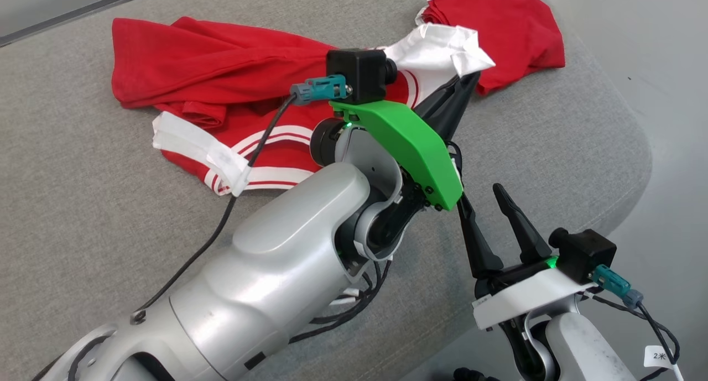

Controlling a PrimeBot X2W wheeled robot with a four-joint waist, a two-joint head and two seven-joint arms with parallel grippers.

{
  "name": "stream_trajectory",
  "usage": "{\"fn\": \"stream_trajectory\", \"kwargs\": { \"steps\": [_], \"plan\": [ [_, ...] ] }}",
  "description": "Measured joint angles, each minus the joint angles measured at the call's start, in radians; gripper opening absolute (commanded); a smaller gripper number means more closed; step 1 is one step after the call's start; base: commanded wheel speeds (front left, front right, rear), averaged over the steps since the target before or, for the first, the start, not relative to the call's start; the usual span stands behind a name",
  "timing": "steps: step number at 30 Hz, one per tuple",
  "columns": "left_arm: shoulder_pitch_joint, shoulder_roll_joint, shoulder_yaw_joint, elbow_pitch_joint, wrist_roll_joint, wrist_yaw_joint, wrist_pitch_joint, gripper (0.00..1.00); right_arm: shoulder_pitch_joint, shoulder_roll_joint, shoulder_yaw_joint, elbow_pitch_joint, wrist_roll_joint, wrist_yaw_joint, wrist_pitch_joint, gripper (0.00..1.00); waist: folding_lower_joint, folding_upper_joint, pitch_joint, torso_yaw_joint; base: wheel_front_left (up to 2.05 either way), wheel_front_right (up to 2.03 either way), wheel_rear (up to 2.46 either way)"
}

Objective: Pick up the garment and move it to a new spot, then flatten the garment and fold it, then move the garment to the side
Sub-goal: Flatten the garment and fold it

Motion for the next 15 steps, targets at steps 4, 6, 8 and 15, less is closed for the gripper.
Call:
{"fn": "stream_trajectory", "kwargs": {
  "steps": [4,6,8,15],
  "plan": [
    [-0.028,0.0,-0.086,0.048,-0.059,0.0,-0.038,1.0,0.0,0.0,0.0,-0.002,0.006,0.0,0.0,1.0,0.0,0.0,-0.001,-0.022,0.0,0.0,0.0],
    [-0.048,0.0,-0.124,0.06,-0.073,0.0,-0.049,1.0,0.0,0.0,-0.005,-0.004,0.008,0.0,0.0,1.0,0.0,0.0,-0.002,-0.02,0.0,0.0,0.0],
    [-0.069,0.0,-0.155,0.069,-0.083,0.0,-0.058,1.0,0.002,0.0,-0.01,-0.006,0.009,0.0,0.0,1.0,0.0,0.0,-0.001,-0.011,0.0,0.0,0.0],
    [-0.085,0.001,-0.23,0.086,-0.072,-0.028,-0.047,1.0,0.004,0.0,-0.038,-0.018,0.005,0.0,0.0,1.0,0.0,0.0,-0.001,0.031,0.0,0.0,0.0]
  ]
}}
